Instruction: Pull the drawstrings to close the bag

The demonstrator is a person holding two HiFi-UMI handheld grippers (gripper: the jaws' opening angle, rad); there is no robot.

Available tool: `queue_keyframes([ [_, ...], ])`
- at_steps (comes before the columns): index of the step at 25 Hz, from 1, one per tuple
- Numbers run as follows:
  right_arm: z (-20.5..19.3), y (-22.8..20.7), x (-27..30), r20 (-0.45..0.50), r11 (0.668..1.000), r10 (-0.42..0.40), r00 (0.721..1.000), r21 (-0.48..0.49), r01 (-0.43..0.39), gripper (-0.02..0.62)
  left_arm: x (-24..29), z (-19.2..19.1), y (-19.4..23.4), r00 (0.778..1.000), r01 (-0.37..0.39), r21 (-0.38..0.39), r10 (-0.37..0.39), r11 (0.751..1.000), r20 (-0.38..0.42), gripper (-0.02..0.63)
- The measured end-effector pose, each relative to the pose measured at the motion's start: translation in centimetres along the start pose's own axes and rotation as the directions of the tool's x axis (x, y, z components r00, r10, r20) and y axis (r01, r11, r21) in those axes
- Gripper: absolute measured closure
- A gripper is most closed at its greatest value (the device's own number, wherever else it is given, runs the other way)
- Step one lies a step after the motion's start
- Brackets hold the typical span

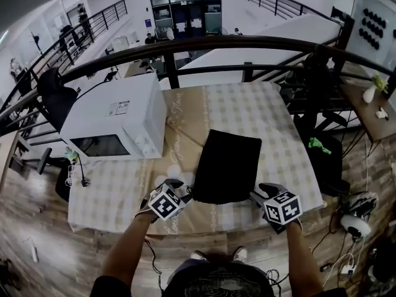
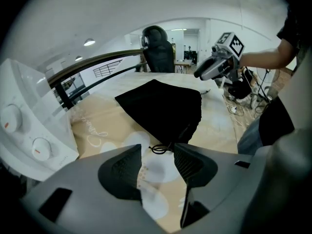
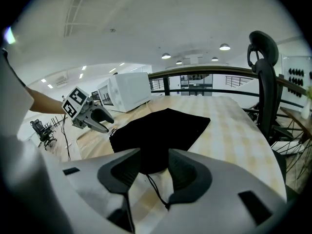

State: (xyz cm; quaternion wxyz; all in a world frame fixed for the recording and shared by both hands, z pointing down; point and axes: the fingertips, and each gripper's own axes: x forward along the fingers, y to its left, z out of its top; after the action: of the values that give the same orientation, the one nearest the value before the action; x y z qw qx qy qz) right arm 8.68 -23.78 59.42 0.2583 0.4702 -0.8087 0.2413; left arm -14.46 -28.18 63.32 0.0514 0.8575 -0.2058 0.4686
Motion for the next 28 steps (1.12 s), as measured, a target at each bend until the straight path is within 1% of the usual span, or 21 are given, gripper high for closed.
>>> queue_keyframes([
  [3, -1.1, 0.1, 0.5, -0.032, 1.000, 0.008, 0.999, 0.003, -0.008, 0.417, 0.7, -0.9, -0.1, 0.997, 0.030, 0.124, -0.021, 0.992, -0.069, 0.385],
  [6, -2.2, 0.3, 0.8, -0.068, 1.000, 0.015, 0.998, 0.010, -0.014, 0.419, 1.2, -1.2, -0.2, 0.993, 0.054, 0.235, -0.028, 0.971, -0.114, 0.385],
  [8, -2.9, 0.5, 1.0, -0.092, 1.000, 0.015, 0.996, 0.011, -0.014, 0.422, 1.5, -1.1, -0.3, 0.991, 0.065, 0.295, -0.027, 0.953, -0.132, 0.385],
  [10, -3.5, 0.5, 1.2, -0.111, 1.000, 0.011, 0.994, 0.012, -0.010, 0.425, 1.7, -0.8, -0.4, 0.990, 0.074, 0.335, -0.028, 0.939, -0.138, 0.386],
  [15, -4.9, 0.2, 1.6, -0.167, 1.000, -0.011, 0.986, -0.004, 0.011, 0.433, 2.8, -0.8, -0.7, 0.985, 0.094, 0.400, -0.026, 0.912, -0.172, 0.403],
  [19, -5.4, 0.3, 2.0, -0.191, 1.000, -0.013, 0.982, -0.020, 0.009, 0.433, 3.3, -1.2, -0.9, 0.979, 0.123, 0.401, -0.044, 0.908, -0.201, 0.414],
  [23, -5.8, 0.5, 2.4, -0.212, 0.999, 0.000, 0.977, -0.037, -0.008, 0.434, 3.4, -1.2, -1.1, 0.976, 0.130, 0.429, -0.040, 0.894, -0.213, 0.433],
  [28, -6.5, 0.9, 3.1, -0.235, 0.999, -0.001, 0.972, -0.049, -0.011, 0.460, 3.2, -0.9, -1.9, 0.970, 0.157, 0.447, -0.054, 0.881, -0.236, 0.459],
])
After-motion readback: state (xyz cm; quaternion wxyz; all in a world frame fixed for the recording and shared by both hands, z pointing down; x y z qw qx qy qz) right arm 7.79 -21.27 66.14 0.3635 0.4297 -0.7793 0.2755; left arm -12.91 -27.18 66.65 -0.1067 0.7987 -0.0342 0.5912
